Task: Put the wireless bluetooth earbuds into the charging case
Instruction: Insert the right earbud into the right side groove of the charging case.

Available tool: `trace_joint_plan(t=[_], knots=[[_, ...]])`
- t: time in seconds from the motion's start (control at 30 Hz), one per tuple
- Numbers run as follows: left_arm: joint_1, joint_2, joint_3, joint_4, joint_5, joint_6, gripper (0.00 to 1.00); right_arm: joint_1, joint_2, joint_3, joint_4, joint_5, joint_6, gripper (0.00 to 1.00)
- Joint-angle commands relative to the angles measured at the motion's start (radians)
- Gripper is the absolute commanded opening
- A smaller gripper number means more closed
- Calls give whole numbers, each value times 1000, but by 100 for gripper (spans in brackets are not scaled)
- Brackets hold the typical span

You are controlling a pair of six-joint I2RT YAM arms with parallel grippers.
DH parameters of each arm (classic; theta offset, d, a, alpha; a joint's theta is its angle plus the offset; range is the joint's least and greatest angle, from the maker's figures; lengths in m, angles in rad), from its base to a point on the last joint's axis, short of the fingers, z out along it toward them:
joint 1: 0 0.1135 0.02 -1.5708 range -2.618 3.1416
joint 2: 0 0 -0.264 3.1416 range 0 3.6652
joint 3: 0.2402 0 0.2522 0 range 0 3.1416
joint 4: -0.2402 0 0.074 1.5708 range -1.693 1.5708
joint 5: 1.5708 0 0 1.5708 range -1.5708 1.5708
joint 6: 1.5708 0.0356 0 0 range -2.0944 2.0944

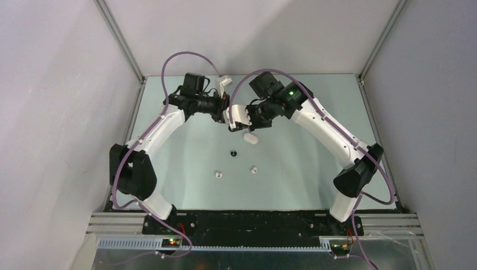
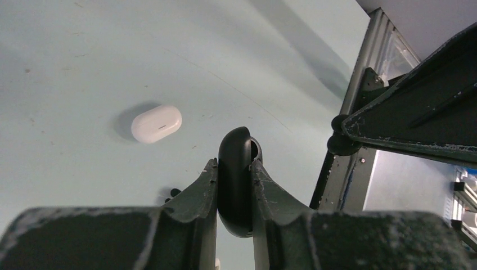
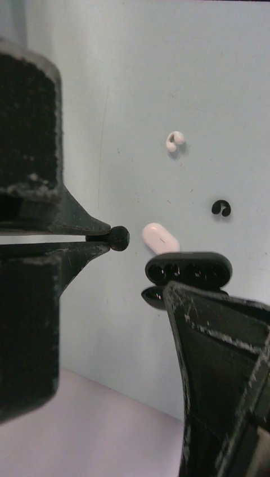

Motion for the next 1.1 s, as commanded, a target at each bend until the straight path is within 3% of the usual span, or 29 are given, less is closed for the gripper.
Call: trace_joint_plan(t=[0.0,0.4,1.07], knots=[[-17,7,42,37,85,8,0,-1,-18,-6,76,7,44,0],[4,19,50,39,189,4,0,-3,-46,-122,286,-64,115,0],[9,22,62,40,240,3,0,2,-46,-152,335,-87,147,0]])
